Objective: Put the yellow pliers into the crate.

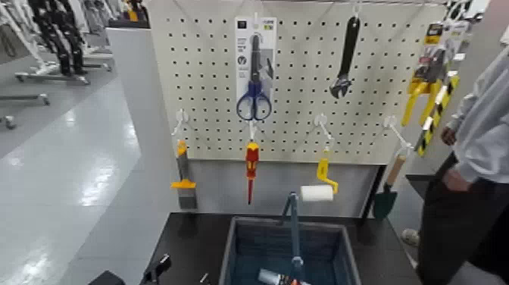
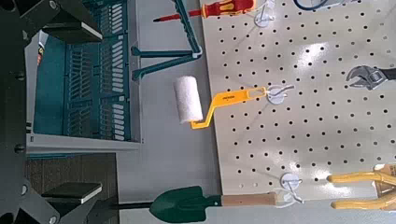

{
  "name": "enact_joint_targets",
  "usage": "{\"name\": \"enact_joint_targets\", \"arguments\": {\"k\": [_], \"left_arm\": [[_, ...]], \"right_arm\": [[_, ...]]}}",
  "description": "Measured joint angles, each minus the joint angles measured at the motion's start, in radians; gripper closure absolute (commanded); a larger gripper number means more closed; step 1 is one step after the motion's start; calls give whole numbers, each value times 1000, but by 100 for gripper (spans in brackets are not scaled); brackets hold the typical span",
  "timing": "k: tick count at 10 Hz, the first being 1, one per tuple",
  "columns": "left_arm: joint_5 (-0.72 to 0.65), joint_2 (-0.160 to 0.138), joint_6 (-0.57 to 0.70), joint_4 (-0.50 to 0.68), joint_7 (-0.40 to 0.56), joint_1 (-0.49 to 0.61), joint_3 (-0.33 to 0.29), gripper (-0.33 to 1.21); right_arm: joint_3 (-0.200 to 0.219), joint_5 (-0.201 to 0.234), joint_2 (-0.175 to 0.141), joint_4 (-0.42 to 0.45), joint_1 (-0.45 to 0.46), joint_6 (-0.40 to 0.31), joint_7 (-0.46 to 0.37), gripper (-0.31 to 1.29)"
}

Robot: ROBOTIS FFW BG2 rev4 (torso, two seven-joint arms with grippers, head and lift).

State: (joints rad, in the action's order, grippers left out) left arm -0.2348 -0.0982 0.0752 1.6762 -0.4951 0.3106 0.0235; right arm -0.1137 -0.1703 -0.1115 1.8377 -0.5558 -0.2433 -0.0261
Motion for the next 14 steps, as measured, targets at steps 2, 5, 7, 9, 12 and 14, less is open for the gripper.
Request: {"name": "enact_joint_targets", "arguments": {"k": [2, 5, 7, 9, 12, 14], "left_arm": [[5, 7, 3, 3, -2, 3, -5, 10], [11, 6, 3, 9, -2, 5, -5, 10], [10, 6, 3, 10, -2, 5, -4, 10], [9, 6, 3, 10, -2, 5, -2, 10], [9, 6, -3, 10, -3, 4, -2, 10], [9, 7, -6, 7, -2, 0, -1, 10]], "right_arm": [[2, 0, 1, 1, -1, 1, 0, 17], [12, 0, 7, 6, -1, 1, -1, 17], [55, 0, 16, 14, 17, -3, 2, 17], [105, 0, 12, 38, 48, 24, 21, 16], [202, -22, 2, 106, 110, 145, 108, 16], [255, -44, -8, 139, 150, 215, 164, 17]]}}
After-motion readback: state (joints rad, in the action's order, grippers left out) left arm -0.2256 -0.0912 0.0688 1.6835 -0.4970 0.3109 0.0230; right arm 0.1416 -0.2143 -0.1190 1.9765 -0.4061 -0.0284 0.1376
